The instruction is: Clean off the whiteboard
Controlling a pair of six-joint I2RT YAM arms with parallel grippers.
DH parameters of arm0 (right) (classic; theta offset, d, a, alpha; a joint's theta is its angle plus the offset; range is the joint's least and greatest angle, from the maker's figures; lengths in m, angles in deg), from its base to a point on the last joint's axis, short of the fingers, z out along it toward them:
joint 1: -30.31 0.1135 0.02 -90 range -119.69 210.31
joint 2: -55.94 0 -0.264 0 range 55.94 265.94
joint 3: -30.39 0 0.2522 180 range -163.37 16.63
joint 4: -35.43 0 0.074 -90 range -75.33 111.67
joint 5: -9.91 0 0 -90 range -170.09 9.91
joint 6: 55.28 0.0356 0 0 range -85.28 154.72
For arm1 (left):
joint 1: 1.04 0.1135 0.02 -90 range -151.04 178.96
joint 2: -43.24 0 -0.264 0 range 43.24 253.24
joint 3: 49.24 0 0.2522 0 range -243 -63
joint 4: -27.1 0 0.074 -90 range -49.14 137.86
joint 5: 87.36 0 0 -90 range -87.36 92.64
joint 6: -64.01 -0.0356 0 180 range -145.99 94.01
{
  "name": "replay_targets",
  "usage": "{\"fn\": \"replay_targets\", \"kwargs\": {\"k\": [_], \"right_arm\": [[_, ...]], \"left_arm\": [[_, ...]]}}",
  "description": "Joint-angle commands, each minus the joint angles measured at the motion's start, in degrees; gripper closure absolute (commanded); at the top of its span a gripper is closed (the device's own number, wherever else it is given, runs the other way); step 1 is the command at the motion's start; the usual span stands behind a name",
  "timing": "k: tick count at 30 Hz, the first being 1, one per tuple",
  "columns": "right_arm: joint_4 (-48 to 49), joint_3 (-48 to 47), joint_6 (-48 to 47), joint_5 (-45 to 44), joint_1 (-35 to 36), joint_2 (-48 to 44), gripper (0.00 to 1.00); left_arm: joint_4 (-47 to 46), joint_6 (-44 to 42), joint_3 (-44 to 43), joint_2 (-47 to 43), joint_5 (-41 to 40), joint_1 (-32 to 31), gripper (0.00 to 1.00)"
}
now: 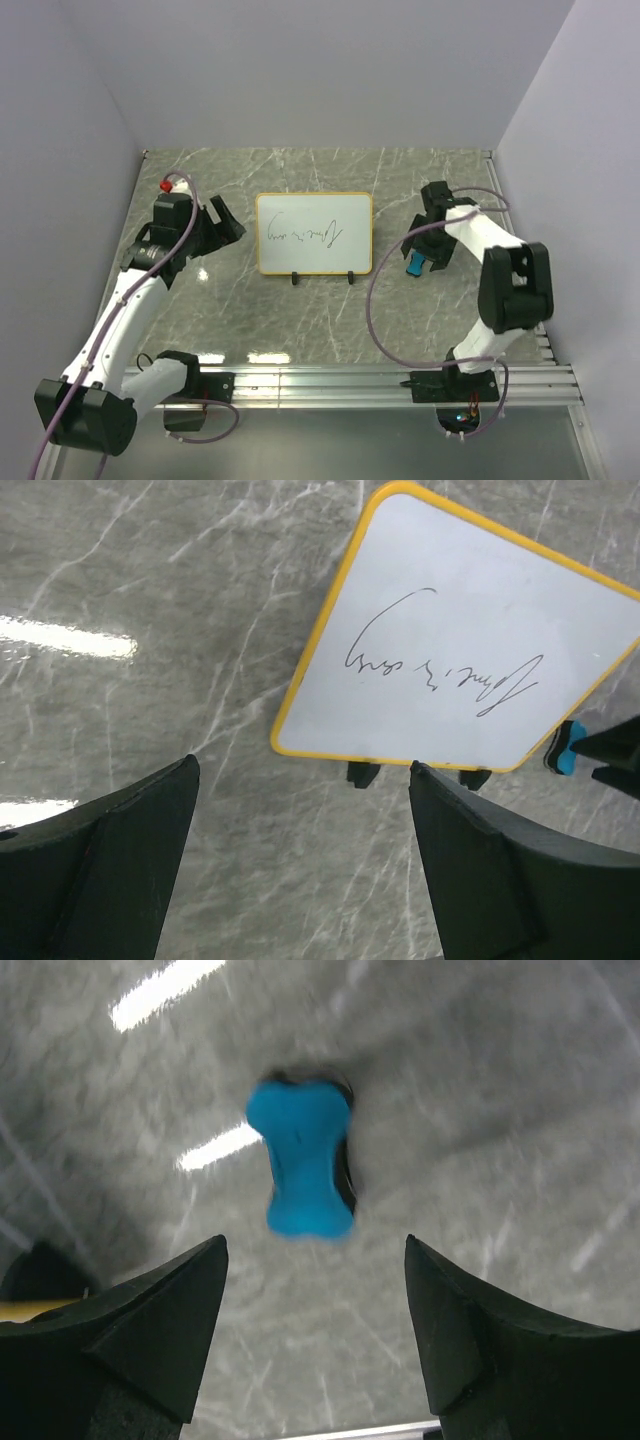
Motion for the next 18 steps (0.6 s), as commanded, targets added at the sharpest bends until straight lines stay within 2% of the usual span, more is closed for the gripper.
{"fn": "replay_targets", "kwargs": {"k": [1,10,14,18], "right_arm": [[2.74,-5.13,-1.99,-3.57,1.45,5.19,0.22],[4.58,-8.82,-1.81,-5.42,1.45,13.19,0.3],[4.67,-8.91,-2.43,-6.13,1.45,14.43,0.5],[5.81,-6.55,-2.61,-6.22,1.45,14.6,0.55]], "left_arm": [[0.6,-2.27,1.12,-2.84,-2.0,-0.35,0.09],[0.95,-2.44,2.45,-4.78,-4.03,-0.53,0.09],[1.13,-2.88,1.48,-3.63,-4.73,-0.44,0.09],[0.86,-2.62,1.04,-2.58,-4.91,-0.53,0.09]]}}
